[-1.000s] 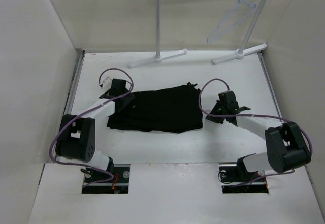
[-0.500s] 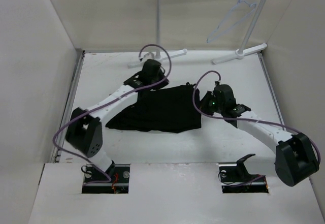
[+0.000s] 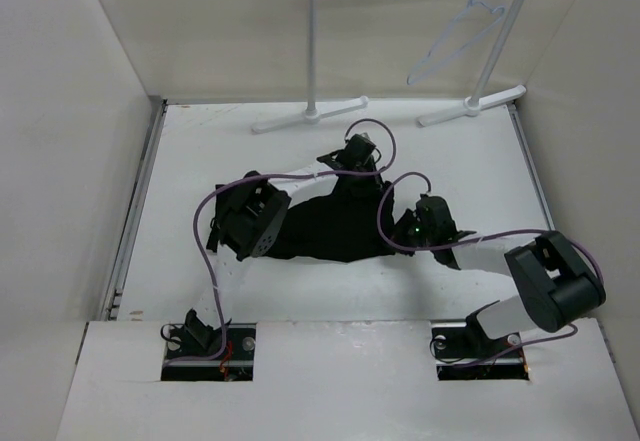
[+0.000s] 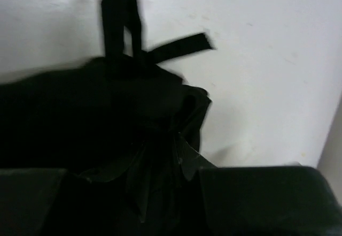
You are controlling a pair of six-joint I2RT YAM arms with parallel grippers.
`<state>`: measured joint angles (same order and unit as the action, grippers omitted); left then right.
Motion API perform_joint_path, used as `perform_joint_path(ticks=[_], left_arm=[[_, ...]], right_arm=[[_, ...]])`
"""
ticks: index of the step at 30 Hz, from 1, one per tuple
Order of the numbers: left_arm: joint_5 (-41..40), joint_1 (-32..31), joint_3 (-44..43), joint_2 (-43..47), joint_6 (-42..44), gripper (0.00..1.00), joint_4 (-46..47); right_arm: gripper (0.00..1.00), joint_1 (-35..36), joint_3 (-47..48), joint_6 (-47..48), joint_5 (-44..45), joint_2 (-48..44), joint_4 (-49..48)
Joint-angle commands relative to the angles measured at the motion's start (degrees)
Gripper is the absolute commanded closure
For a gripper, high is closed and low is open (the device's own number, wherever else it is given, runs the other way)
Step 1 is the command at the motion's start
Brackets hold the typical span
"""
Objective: Place the trousers on the hanger
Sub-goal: Fold the trousers at the center of the board.
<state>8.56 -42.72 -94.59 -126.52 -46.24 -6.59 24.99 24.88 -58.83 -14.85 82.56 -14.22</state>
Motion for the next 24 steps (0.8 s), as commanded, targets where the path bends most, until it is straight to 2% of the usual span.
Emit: perform_joint_path(ticks=[1, 8, 11, 15, 19, 24], left_arm=[[-0.2, 2.9, -3.1, -2.1, 1.0, 0.82, 3.4], [-0.4, 5.1, -5.0, -5.1, 0.7, 0.81, 7.2], [1.2, 4.9, -5.6, -2.9, 0.2, 0.77, 8.5], [1.6, 5.2, -4.1, 3.7, -0.3, 0.69, 10.4], [1.9, 7.4, 4.2, 14.5, -1.2, 0.6, 14.6], [2.5, 9.8, 20.2, 25.9, -2.0, 0.61, 18.0]], right_arm=[[0.96, 0.0, -2.4, -1.1, 1.4, 0.4, -3.0], [0.96, 0.4, -4.5, -1.5, 2.7, -0.6, -2.0], [0.95, 0.4, -4.8, -1.6, 2.2, -2.7, -1.2], [0.92, -0.3, -3.0, -0.7, 2.5, -8.2, 4.6], [0.86, -0.5, 1.0, 1.7, 3.2, -14.2, 11.9], [0.78, 0.3, 6.6, 2.7, 2.8, -16.4, 15.6]])
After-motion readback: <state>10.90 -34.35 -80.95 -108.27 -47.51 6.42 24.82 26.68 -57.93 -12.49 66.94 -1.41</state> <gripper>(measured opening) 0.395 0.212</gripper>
